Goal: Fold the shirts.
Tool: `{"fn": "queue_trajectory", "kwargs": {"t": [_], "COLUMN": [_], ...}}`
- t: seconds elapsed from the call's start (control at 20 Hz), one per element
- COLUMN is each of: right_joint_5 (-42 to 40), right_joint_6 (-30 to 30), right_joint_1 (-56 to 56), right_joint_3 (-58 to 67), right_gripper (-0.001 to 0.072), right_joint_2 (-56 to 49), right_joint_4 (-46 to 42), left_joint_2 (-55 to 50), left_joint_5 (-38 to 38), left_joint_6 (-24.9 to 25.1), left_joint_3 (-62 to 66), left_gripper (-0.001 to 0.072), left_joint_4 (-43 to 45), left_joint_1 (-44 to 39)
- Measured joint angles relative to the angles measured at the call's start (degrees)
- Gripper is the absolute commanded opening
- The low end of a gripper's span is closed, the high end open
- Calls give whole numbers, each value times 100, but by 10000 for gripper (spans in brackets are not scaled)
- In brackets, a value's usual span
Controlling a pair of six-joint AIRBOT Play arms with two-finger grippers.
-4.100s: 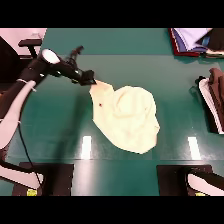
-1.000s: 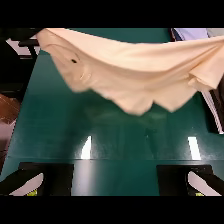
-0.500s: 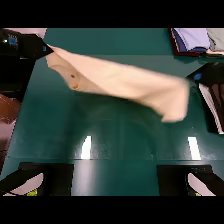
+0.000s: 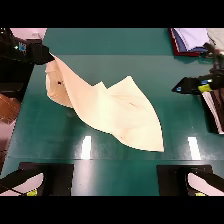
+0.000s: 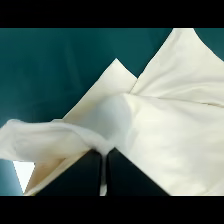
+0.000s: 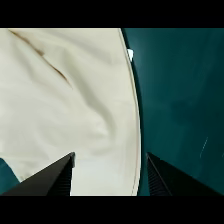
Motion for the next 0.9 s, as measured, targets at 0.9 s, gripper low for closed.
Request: {"fn": "queue_trajectory", "kwargs": {"t": [0.9], "right_joint_5": [-1139], "right_joint_6": [-431], "right_joint_1": [1307], "right_joint_3": [3152], "right_gripper": [449], "right_joint_2": [-4715], "right_joint_4": [885], "left_joint_2": [-348], "left_joint_5": [-166], "left_joint_6": [-2], "left_joint_3": [-404], "left_gripper": [27], "left_joint_4": [544], "left_joint_1": [0]}}
